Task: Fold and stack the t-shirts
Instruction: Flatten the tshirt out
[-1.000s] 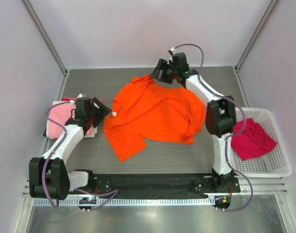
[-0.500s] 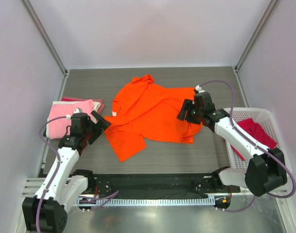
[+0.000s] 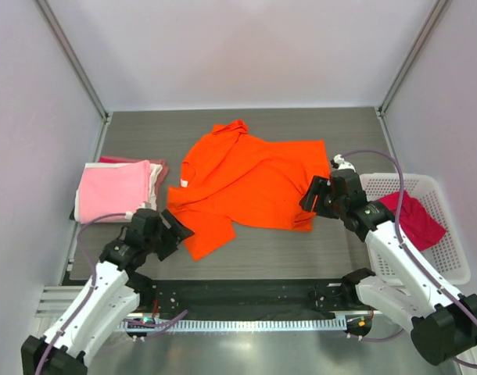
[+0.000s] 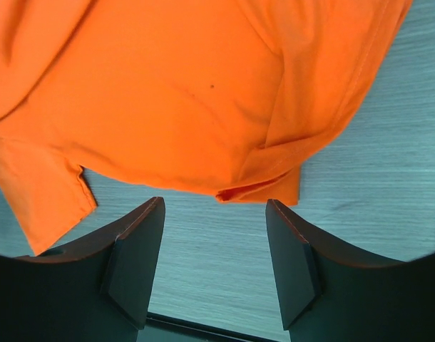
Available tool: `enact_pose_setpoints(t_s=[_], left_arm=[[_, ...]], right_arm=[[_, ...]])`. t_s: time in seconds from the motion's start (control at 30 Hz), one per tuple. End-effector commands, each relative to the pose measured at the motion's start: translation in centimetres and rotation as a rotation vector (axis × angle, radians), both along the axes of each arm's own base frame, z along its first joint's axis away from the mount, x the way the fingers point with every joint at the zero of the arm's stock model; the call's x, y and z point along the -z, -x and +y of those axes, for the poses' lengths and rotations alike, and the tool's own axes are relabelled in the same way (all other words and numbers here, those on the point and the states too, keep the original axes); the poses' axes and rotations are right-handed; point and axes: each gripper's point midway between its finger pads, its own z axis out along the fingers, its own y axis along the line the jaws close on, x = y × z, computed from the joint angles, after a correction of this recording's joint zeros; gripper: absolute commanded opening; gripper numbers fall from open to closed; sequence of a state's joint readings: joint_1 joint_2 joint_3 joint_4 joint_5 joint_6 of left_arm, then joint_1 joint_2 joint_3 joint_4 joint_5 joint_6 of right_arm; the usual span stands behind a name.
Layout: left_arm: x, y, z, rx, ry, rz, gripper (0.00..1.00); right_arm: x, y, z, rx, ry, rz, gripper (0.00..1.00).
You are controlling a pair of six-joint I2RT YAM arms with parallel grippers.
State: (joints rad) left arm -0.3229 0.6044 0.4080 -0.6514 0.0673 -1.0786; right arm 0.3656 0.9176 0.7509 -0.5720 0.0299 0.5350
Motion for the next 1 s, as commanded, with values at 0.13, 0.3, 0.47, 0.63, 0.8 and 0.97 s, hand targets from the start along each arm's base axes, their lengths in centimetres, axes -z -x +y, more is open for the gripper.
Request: enact_pose_setpoints(t_s=[0.13,0.3,0.47,0.63,0.8,0.97], left_arm=[[2.4,1.1,-1.9,-0.021,-0.047,0.100,0.77],[4.0,1.0,-2.4,-0.084,-0.039,0.115,0.66],[4.9,1.1,-2.8,-0.095,-0.079,0.134,0.60],[5.4,1.6,-4.5,-0.041,-0.068,0.157,0.47],[5.7,2.2,-4.2,-0.055,-0.102,0.145,0.45],[5.6,2.5,-3.8,-0.075,-0.091,0.143,0.40]], right_arm=[[1.2,0.4,-0.2,0.023,0.011,0.051,0.64],[1.0,0.3,-0.3,0.032,0.011,0.038,0.64],[0.8,0.2,-0.5,0.040,0.016,0.028,0.65],[0.8,0.2,-0.6,0.042,0.019,0.028,0.65],[0.6,0.2,-0.5,0.041,0.014,0.024,0.65],[0.7,0.3,-0.5,0.041,0.009,0.029,0.65]])
